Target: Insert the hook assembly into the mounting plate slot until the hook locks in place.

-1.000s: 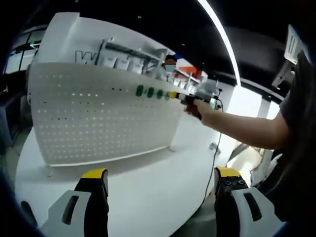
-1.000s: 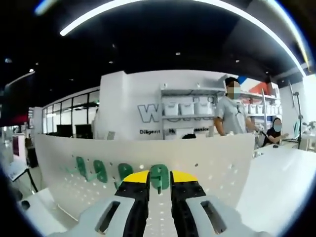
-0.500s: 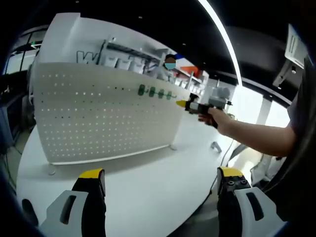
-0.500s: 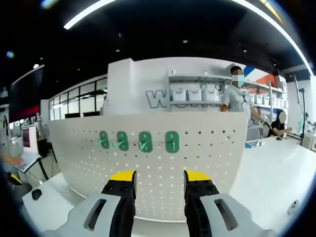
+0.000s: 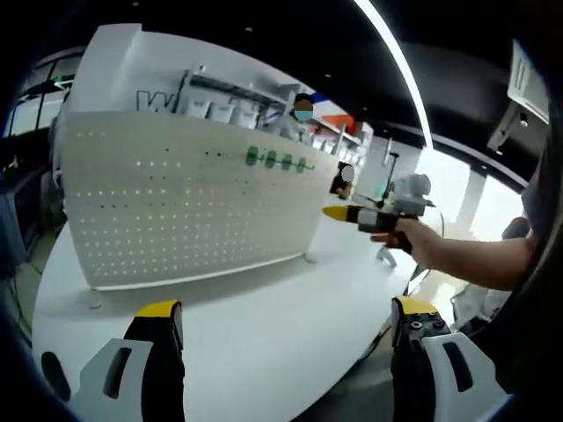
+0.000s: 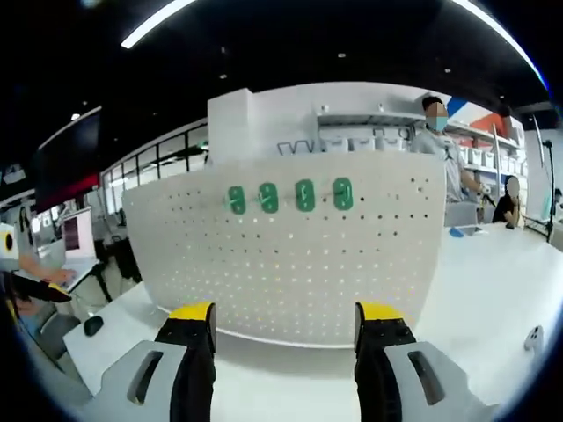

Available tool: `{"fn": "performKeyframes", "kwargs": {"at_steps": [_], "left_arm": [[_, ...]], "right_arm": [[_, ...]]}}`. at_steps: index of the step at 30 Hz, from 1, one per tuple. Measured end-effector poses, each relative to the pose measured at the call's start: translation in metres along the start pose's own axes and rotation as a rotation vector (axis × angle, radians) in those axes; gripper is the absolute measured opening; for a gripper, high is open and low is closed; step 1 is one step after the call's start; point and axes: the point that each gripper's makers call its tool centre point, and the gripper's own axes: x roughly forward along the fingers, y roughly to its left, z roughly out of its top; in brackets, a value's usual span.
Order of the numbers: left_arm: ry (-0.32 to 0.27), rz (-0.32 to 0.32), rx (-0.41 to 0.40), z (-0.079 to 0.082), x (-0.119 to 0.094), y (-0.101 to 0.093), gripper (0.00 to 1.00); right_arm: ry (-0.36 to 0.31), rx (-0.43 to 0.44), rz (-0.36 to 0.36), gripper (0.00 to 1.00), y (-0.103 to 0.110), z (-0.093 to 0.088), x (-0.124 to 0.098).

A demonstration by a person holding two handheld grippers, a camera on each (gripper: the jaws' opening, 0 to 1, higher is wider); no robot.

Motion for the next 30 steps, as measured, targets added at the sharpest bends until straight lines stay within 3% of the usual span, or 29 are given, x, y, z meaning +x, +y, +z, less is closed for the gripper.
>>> {"fn": "performKeyframes", "kwargs": {"at_steps": [6,9,15,30], "left_arm": [[0.014,0.005,0.016,-0.008,-0.001,-0.001,1.00],[0.000,0.010,0.001,-0.009,-0.002,-0.001,1.00],[-0.009,0.008,0.015,-0.011,-0.001,-0.005,1.00],[0.016,-0.004,0.030,-0.022,0.001,-0.011,1.00]], "right_arm": [[0.051,0.044,0.020,0.75,0.021,-0.032,-0.021],[0.060,0.037,0.002,0.75,0.029,-0.045,-0.038],[-0.004,0.056,0.015,0.83,0.040,-0.046,-0.061],[0.039,0.056,0.050,0.99,0.054,-0.073,-0.083]]}}
